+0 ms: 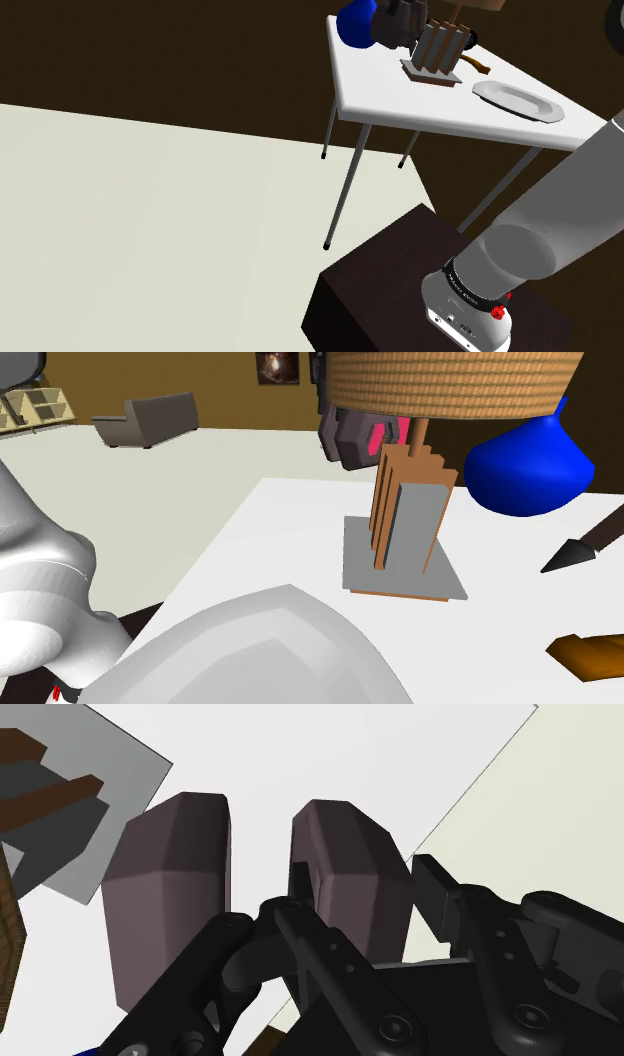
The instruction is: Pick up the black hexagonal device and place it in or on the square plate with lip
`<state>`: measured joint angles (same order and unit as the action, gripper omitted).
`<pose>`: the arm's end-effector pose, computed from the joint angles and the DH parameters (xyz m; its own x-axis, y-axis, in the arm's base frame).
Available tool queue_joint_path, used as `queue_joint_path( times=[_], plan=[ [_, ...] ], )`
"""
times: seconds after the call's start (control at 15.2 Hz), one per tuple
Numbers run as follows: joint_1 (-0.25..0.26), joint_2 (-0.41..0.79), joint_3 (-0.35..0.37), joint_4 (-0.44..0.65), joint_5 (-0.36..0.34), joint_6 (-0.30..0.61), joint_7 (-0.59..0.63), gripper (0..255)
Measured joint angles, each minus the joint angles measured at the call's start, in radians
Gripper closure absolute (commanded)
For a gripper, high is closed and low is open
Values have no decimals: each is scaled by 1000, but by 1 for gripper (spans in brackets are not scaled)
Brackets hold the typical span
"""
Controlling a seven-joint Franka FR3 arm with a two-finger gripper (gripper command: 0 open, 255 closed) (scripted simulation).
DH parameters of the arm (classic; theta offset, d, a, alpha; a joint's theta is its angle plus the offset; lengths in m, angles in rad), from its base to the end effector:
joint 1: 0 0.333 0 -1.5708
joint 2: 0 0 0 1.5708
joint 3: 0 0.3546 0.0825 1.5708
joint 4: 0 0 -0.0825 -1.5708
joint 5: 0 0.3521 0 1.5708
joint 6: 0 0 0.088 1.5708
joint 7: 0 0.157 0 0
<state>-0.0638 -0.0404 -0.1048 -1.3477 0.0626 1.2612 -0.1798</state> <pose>0.4622 -0.0690 0.7014 0.9990 0.0303 -0.0334 0.0278 -0.9970 -0.0717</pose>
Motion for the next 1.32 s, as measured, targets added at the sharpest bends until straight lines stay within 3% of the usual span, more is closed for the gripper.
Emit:
queue_joint_path(
  times=[0.79,1.32],
  plan=[
    [-92,-240,-118,-198,-70,-47,-221,255],
    [-149,-330,-228,-236,-144,-93,-397,255]
  ],
)
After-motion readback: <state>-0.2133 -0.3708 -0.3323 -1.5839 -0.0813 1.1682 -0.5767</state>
